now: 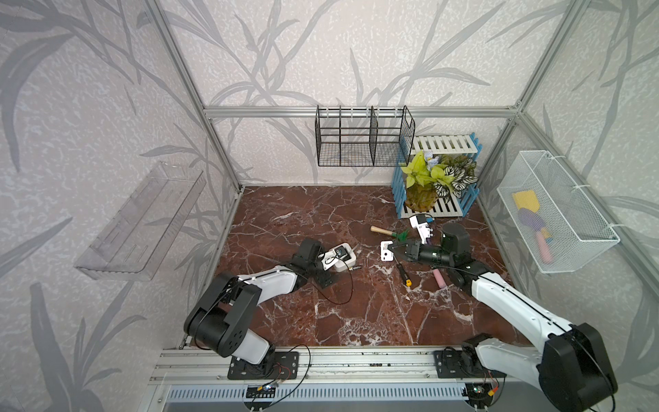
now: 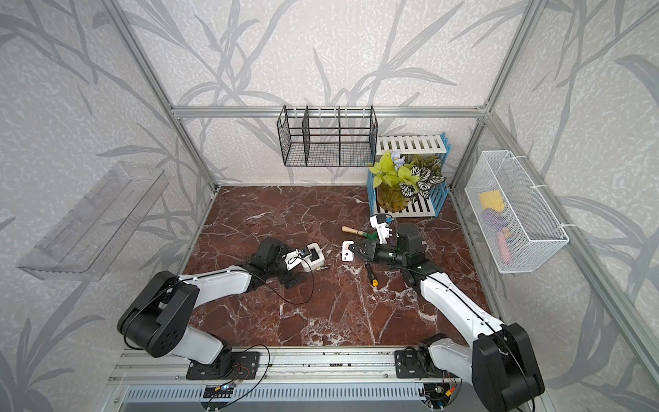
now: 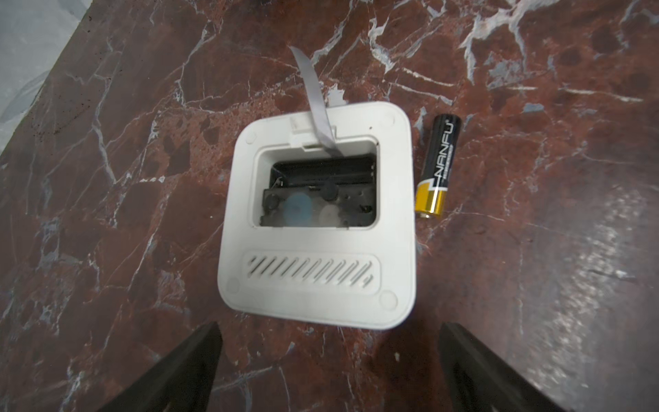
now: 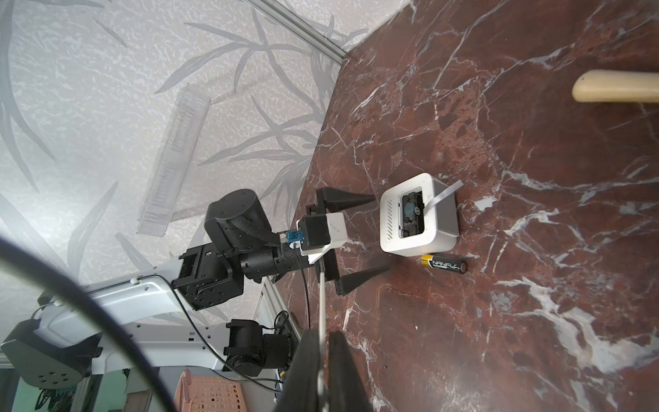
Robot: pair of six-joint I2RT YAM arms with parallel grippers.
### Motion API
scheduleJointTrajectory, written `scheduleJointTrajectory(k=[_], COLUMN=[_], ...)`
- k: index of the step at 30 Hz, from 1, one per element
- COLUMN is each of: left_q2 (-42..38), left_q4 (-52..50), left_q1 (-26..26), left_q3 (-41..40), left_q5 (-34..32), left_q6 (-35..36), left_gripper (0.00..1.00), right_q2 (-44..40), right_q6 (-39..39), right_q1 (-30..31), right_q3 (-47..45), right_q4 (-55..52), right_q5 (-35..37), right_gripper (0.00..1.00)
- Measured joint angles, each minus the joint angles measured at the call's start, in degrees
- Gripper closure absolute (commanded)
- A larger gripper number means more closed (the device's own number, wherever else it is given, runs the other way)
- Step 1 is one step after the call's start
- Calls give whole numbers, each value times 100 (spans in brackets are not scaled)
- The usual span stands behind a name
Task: Remove the battery from the alarm
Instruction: Pick up the alarm from the center of the board.
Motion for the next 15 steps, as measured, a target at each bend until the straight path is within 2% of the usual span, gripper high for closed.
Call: scheduleJointTrajectory(k=[7, 15], left_q2=[625, 964], left_q4=[107, 46], left_q1=[39, 79], left_q3=[446, 817], left_q5=[90, 249], left_q6=[-31, -144], left_gripper=[0, 0], right_q2=[63, 63], right_q6=[-4, -4], right_q1=[-22, -44], right_q3=[70, 70], right_q4=[-2, -4], right_q5=[-90, -109], right_gripper=[100, 100])
